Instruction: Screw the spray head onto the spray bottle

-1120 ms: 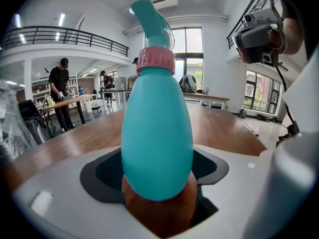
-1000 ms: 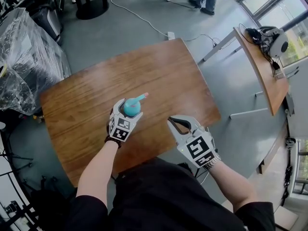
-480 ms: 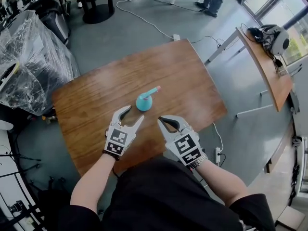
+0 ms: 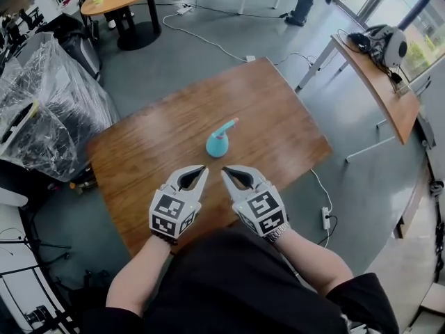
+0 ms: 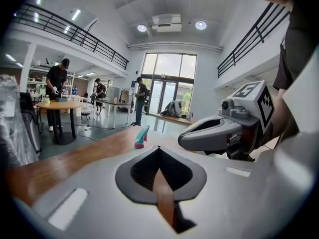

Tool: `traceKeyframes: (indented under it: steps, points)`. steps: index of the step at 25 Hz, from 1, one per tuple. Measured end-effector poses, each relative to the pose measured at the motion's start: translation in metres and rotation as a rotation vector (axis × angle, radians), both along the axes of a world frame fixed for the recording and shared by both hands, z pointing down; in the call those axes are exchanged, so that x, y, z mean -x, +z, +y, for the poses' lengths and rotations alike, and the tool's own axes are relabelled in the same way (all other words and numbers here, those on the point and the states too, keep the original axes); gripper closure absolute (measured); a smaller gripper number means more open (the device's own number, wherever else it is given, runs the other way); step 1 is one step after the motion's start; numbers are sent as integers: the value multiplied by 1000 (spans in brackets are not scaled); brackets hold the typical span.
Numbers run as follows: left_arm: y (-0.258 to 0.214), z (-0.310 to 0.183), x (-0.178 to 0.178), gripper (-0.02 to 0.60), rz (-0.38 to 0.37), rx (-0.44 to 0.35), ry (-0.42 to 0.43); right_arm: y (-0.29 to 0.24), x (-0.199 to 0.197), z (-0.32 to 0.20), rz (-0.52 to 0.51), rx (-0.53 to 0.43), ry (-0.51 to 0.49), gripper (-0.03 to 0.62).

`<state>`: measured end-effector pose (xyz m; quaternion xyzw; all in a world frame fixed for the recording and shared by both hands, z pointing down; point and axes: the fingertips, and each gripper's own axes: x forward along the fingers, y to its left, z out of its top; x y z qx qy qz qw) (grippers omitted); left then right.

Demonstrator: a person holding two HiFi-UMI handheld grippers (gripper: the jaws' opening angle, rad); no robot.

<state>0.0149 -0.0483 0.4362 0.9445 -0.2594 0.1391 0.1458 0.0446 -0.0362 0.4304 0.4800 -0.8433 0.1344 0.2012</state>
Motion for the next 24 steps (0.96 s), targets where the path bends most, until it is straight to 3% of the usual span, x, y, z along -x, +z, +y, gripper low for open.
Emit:
traceKeyframes:
  steps: [11, 24]
  points:
    - [-4, 14, 9, 572, -11, -17, 40, -6, 4, 19, 6, -20, 107, 602]
    - [-10, 24, 11, 571, -8, -24, 40, -15, 8, 29, 25, -29, 115, 602]
